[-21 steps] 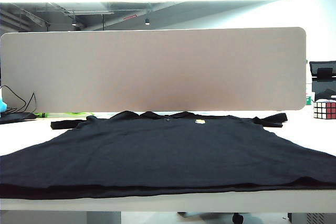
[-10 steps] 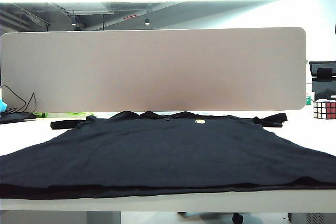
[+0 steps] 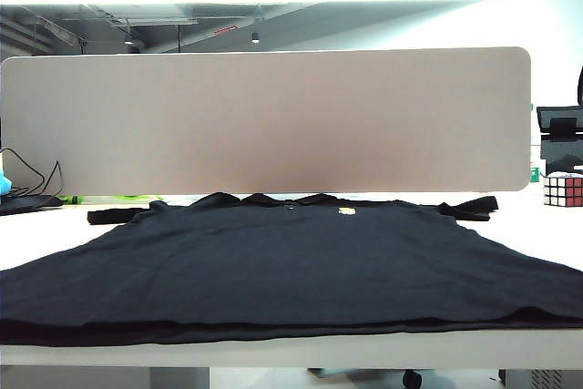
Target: Fold the bottom side of the T-shirt horizontally towards the center, about one-third of the way, then fold the sleeve back towards the center, creating a straight line along the edge of the T-shirt, and finally fold the bottom of the T-shirt up towards the top, creating a neat rectangle.
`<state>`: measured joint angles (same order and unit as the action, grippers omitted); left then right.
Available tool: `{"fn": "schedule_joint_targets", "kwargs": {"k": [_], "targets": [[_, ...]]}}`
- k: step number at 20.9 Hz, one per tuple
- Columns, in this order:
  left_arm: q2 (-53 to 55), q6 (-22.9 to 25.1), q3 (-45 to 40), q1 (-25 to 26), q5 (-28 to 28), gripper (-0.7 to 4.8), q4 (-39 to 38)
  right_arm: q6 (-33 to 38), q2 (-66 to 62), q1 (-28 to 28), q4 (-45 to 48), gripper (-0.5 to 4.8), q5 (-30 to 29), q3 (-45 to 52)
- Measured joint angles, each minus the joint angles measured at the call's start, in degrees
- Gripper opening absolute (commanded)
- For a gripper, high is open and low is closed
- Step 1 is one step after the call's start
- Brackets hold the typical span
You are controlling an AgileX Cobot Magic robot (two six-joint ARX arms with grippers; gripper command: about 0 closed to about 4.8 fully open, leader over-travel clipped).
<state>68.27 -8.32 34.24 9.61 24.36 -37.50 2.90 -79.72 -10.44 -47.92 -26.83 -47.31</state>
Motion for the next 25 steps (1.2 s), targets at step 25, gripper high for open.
{"fn": "schedule_joint_targets", "kwargs": {"k": [25], "targets": [[5.5,3.6,0.2,-0.4,3.5,2.25,1.3,-0.1,0.5,1.0,6.7,2.3,-2.9,8.4]]}}
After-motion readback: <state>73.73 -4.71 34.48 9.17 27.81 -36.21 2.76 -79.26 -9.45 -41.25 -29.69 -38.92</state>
